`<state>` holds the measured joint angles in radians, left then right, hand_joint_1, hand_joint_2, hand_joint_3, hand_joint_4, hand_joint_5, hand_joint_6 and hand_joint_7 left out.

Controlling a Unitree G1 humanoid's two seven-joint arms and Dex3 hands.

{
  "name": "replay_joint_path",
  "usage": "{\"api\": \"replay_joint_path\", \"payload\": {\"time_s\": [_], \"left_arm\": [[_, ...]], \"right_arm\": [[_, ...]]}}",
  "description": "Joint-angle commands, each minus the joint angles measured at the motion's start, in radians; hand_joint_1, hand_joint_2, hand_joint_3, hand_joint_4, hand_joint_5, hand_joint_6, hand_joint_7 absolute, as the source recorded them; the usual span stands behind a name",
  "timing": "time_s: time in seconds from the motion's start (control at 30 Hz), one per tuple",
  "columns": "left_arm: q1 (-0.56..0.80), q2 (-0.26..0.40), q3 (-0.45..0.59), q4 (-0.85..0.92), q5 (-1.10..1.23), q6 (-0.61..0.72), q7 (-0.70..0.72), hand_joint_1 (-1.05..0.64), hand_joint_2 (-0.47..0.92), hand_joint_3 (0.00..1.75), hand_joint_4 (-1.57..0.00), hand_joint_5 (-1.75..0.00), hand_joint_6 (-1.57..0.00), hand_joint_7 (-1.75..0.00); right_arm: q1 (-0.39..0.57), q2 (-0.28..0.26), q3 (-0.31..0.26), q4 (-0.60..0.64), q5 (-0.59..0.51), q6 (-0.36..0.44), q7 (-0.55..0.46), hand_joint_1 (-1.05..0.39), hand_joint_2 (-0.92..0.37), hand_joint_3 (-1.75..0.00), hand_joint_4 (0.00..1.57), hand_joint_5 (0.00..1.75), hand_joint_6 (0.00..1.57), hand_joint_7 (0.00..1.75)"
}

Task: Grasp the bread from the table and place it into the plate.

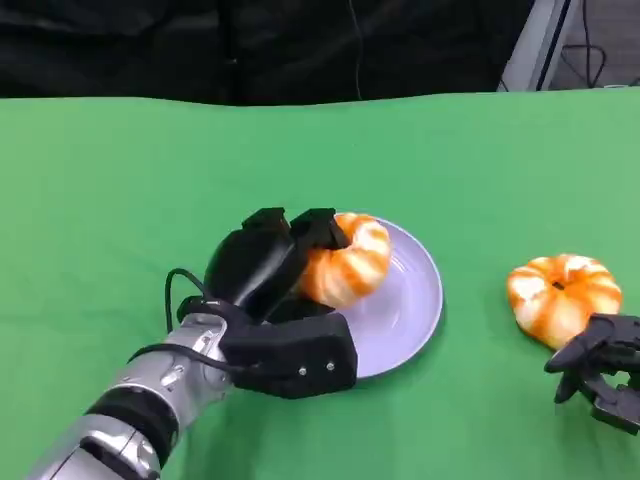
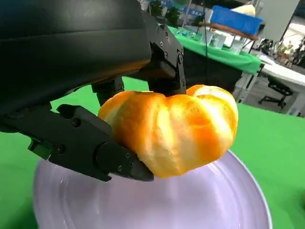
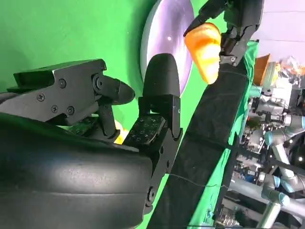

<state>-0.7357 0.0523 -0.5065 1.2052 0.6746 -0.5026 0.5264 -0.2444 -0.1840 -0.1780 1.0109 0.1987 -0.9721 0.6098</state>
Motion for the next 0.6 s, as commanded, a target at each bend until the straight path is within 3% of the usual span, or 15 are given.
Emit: {"api": "replay_joint_path", "payload": {"time_s": [0.03, 0.47, 0.6], "left_arm": [[-0.034, -0.003, -0.005, 0.024, 0.001, 0.009, -0.02, -0.11, 0.92, 0.27, -0.42, -1.75, -0.5, -1.47], [-0.047, -0.016, -0.03, 0.066, 0.016, 0.033, -0.013, -0.13, 0.92, 0.29, -0.4, -1.75, -0.47, -1.49], [-0.05, -0.019, -0.033, 0.07, 0.019, 0.04, -0.011, -0.14, 0.92, 0.27, -0.41, -1.72, -0.49, -1.42]], "right_arm": [[0.01, -0.009, -0.004, -0.004, 0.003, -0.008, -0.003, 0.09, -0.83, -0.62, 0.87, 1.37, 0.96, 0.91], [0.011, -0.009, -0.003, -0.005, 0.003, -0.013, -0.006, 0.08, -0.84, -0.6, 0.87, 1.37, 0.95, 0.92], [0.013, -0.008, -0.003, -0.009, 0.008, -0.007, -0.002, 0.09, -0.84, -0.61, 0.87, 1.37, 0.95, 0.93]]}}
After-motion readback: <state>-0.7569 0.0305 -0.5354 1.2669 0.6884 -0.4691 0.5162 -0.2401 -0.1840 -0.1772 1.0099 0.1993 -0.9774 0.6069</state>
